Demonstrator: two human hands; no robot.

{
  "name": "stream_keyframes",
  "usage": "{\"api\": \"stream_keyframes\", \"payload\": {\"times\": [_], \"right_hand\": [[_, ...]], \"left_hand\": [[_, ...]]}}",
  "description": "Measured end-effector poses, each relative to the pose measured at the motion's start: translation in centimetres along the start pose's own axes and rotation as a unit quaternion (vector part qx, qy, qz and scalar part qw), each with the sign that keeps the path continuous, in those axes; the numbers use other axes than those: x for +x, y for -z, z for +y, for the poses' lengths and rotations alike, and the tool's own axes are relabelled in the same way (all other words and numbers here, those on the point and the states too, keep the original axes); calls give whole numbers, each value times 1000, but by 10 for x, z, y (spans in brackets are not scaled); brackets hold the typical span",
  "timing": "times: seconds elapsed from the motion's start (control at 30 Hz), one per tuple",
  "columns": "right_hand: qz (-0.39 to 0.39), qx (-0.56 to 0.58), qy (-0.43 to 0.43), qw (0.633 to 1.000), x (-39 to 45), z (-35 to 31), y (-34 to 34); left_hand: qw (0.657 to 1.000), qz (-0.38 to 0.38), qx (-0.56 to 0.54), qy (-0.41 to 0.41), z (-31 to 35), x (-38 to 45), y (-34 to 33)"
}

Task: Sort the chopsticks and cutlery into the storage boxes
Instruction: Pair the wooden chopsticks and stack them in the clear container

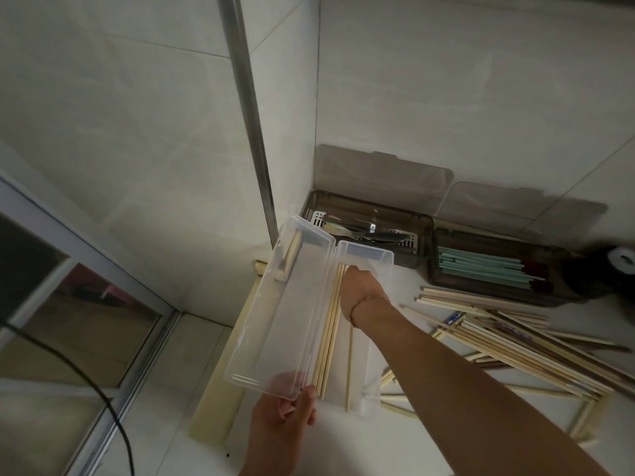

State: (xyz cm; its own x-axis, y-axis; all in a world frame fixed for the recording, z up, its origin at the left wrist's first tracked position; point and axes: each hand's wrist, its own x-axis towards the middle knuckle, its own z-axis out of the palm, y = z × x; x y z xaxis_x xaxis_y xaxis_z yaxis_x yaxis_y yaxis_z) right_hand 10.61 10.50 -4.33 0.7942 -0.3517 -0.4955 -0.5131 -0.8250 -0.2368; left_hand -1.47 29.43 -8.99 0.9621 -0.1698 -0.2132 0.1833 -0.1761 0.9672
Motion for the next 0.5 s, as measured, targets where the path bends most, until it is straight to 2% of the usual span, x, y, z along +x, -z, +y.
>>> {"api": "stream_keyframes", "payload": {"times": [0.17,0.3,0.43,0.47,0.5], "right_hand": [[47,54,-23,997,8,-1,-9],[17,36,-20,999,9,2,-13],[-39,-36,59,997,-9,4,-12],[-30,-37,94,994,-18,10,-13],[10,-10,137,991,-29,19,-15]], "left_hand": [[999,14,-30,22,0,2,-2],[999,11,-31,23,-2,1,-1],[1000,-1,-14,25,-1,1,0],[1000,-2,-6,20,-2,1,1],[1000,-7,5,12,-1,1,1]]}}
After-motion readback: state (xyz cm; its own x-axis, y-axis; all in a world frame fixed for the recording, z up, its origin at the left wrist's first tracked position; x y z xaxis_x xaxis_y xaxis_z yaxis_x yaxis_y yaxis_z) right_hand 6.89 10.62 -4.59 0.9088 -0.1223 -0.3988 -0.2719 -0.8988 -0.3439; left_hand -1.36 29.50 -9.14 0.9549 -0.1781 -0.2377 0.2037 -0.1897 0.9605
